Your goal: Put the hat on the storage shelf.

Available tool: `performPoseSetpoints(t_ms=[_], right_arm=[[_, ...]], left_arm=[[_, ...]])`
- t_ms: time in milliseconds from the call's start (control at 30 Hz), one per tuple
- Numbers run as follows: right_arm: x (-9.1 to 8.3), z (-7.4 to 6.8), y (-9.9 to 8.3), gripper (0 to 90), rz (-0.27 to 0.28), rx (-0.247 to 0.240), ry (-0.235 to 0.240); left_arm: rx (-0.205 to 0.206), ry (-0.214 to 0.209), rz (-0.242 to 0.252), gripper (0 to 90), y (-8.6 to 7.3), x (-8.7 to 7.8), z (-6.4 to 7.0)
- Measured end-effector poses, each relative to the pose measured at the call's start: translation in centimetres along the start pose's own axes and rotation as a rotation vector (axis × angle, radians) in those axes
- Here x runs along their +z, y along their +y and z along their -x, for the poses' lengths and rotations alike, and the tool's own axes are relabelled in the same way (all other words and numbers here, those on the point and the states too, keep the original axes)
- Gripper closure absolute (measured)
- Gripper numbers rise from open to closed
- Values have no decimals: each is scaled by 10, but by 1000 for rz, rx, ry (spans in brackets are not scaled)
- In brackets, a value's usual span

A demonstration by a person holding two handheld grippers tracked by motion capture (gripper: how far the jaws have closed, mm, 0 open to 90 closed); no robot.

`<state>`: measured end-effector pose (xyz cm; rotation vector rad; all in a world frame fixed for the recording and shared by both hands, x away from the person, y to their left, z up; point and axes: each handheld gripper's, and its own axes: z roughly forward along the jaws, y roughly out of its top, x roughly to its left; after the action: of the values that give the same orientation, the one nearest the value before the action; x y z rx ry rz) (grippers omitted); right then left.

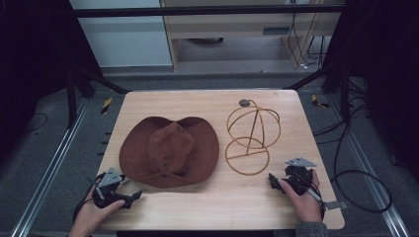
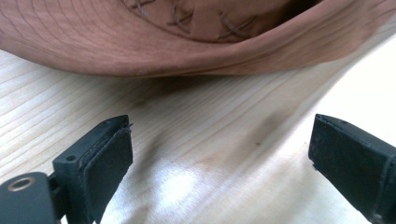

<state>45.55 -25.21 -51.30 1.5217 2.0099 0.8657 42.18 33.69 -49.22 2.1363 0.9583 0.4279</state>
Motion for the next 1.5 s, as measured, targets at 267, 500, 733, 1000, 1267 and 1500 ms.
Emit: performPoseSetpoints(t_ms=[267,500,733,1000,1267,1500], right_arm=[[0,0,0,4,0,0,0],[0,0,0,4,0,0,0],[0,0,0,4,-1,1,0],[0,0,0,4,0,0,1],[0,0,0,4,0,0,1],[0,0,0,4,-1,1,0]], left_arm=[[-5,-82,123,56,10,-23,11],[-2,-62,175,55,41,-43,15],[108,-62,33,50,79,-23,21],[150,-36,-65,51,111,-1,15],[165,-7,-123,49,141,9,3],[190,-9,-153,48,164,19,0]])
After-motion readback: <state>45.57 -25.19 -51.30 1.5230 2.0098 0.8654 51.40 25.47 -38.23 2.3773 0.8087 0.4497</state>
